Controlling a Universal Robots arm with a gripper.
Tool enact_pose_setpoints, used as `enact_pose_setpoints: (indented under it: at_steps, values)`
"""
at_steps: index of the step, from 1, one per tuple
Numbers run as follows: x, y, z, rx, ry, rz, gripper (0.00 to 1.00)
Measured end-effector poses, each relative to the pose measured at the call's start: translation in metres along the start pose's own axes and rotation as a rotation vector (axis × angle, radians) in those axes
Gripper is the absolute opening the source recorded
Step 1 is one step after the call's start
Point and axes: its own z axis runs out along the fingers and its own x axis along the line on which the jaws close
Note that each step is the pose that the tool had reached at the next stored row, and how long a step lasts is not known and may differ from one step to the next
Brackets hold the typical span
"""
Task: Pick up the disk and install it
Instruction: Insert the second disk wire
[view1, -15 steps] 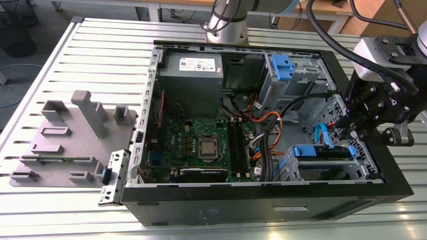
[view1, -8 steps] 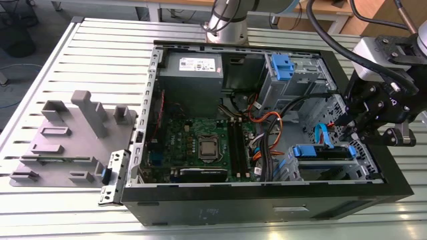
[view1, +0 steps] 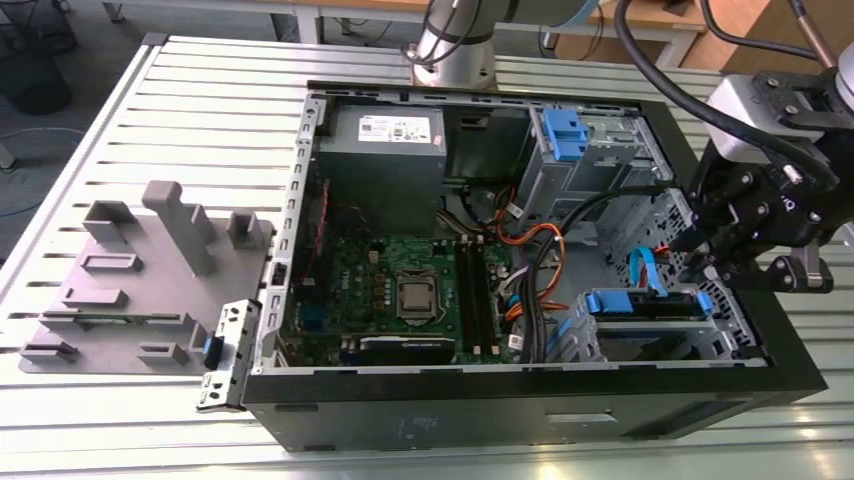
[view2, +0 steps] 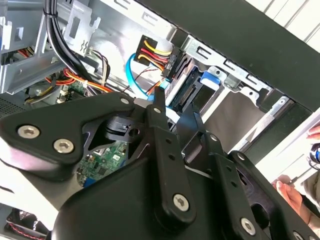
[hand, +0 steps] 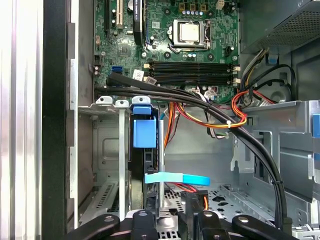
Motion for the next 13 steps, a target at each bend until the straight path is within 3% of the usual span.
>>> enact_pose_setpoints:
  at_steps: [6, 13]
  values:
    - [-0.0017, -0.0073, 0.0006, 0.0, 0.0001, 0.0, 0.37]
    - [-0.0071, -0.0101, 0.003, 0.0, -0.0001, 0.0, 0.37]
